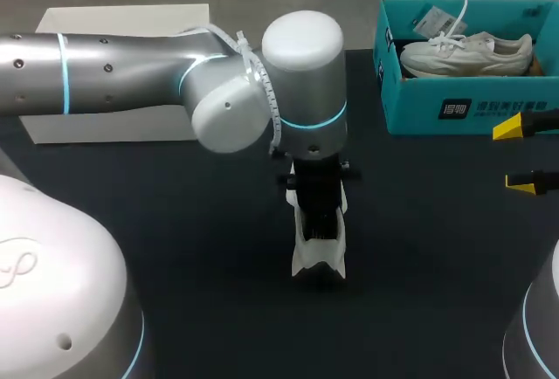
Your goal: Take the shoe out of the shoebox, open the shoe tongue, remove and reinsert the insole, then place the shoe into the shoebox
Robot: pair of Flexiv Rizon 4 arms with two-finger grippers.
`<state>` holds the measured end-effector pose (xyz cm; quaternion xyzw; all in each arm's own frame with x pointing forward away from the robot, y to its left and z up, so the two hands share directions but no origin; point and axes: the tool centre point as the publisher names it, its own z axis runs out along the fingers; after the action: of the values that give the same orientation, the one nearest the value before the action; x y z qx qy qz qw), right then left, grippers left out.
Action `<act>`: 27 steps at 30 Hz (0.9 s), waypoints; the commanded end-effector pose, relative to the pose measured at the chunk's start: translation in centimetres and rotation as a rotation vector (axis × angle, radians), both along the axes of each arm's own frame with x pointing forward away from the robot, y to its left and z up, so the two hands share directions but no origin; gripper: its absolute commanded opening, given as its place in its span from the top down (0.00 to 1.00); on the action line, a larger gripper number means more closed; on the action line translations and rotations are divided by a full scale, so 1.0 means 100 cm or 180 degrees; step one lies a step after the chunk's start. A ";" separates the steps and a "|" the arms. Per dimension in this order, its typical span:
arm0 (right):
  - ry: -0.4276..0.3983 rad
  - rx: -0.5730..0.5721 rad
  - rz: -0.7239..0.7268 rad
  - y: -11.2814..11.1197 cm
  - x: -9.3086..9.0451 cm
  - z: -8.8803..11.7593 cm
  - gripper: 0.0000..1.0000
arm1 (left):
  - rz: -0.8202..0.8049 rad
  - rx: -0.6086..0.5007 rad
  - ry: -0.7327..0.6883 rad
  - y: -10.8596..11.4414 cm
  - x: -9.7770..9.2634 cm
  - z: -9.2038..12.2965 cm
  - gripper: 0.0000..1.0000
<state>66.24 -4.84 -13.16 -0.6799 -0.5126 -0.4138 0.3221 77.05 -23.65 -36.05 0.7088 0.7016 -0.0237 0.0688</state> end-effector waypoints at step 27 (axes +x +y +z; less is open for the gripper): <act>-0.0003 -0.0012 -0.0026 0.000 -0.005 0.000 0.00 | 0.0237 0.0166 -0.0352 0.014 0.001 0.009 0.00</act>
<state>66.24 -4.84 -13.16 -0.6799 -0.5126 -0.4138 0.3221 77.23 -22.38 -35.31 0.6844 0.7227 0.0347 0.0897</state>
